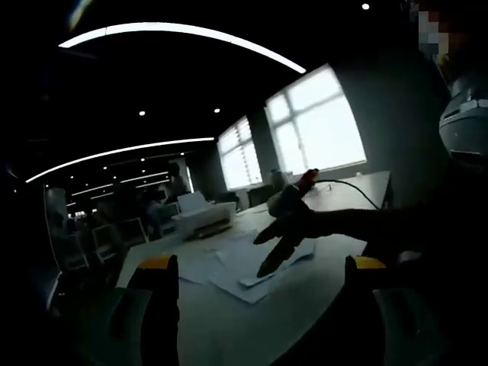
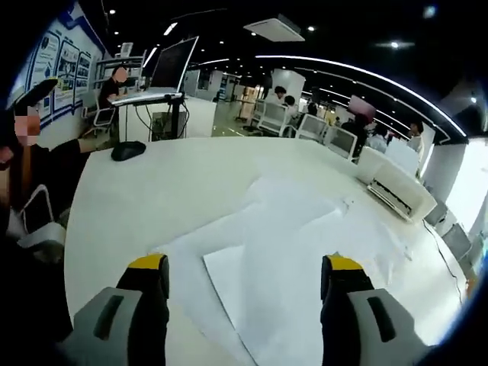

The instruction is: Organize the stack of printing papers by aligning and flattening the scattered papers on the table

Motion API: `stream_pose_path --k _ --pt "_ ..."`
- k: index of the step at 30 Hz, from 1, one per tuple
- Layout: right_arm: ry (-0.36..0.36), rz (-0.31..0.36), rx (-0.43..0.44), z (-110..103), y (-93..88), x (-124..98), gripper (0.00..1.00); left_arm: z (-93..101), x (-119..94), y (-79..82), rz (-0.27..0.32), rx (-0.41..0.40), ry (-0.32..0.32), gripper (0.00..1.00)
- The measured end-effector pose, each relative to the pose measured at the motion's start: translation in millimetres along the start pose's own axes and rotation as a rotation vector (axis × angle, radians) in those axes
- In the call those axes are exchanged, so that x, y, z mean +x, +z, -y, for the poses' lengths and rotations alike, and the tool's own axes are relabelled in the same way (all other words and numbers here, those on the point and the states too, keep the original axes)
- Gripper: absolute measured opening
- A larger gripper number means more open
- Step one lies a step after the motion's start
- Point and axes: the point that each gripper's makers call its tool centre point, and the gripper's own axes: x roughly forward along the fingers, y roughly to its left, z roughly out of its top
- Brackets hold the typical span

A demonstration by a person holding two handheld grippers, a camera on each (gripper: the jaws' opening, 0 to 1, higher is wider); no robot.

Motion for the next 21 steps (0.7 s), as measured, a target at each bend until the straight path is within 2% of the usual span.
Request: stream_pose_path --k 5,9,16,21 --pt "0.008 0.003 0.030 -0.6 1.3 6.2 0.77 -1.3 -1.6 -0.3 0.003 -0.003 0.003 0.93" --pt "-0.008 -0.004 -0.001 -0.1 -2.1 11.8 0.75 -2.3 -0.3 -2.1 -0.001 -0.009 0.003 0.93" --pt "-0.013 -0.045 0.012 -1.9 -13.4 17.2 0.74 -2.6 1.1 3.6 0.009 0.008 0.002 0.93" --pt "-0.004 -0.031 0.026 -1.9 -12.9 17.5 0.73 -1.0 4.3 -0.9 0.003 -0.001 -0.006 0.93"
